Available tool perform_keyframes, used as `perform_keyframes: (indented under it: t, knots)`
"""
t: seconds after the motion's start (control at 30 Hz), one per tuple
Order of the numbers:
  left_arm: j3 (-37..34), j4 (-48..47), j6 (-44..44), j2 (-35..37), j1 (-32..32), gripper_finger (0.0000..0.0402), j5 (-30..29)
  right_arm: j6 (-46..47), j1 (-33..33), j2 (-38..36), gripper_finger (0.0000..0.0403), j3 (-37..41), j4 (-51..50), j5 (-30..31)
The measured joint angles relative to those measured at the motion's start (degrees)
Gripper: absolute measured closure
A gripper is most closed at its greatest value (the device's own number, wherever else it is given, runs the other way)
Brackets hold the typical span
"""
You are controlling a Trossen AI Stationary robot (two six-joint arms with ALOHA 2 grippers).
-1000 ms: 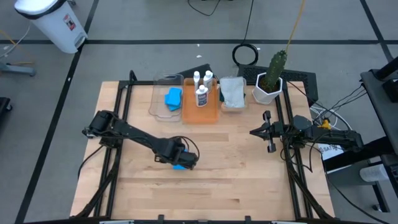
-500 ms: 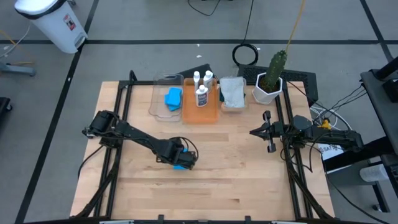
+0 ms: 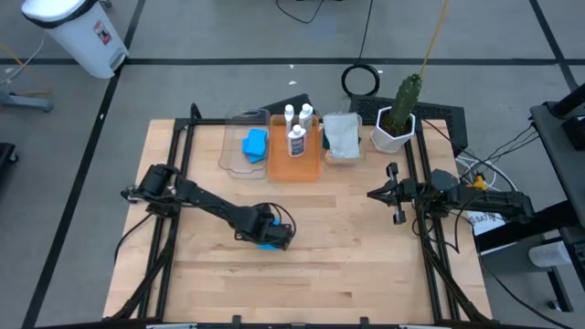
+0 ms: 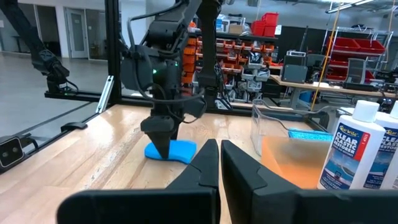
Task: Pick & Place Kitchen Items
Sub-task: Put the blue sponge into the transparent bin
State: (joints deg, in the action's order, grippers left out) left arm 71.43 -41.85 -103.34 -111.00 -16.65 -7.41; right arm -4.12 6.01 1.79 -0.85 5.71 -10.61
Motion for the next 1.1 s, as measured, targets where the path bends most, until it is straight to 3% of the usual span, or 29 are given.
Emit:
perform_keyframes:
  t: [0.23, 0.57, 0.67, 0.93, 1.1]
  knots:
    - [0.10, 0.94, 4.03, -2.48, 0.92, 0.0048, 3.06, 0.00, 0.01, 0.01, 0.0403, -0.01, -0.01, 0.00]
    - [0.01, 1.12, 8.82, -2.67, 0.03, 0.0053, 1.52, 0.00, 0.01, 0.01, 0.0403, -0.01, -0.01, 0.00]
    - [-0.07, 0.83, 9.50, -2.67, 0.03, 0.0079, 1.66, 0.00, 0.00, 0.01, 0.0403, -0.01, -0.01, 0.00]
    - [-0.25, -2.27, 10.29, -0.12, 0.06, 0.0194, 1.24, 0.00, -0.01, 0.01, 0.0403, 0.01, -0.01, 0.00]
    - [-0.46, -4.72, 13.59, 6.21, 0.14, 0.0237, -4.38, 0.00, -0.01, -0.01, 0.0403, -0.01, 0.01, 0.00]
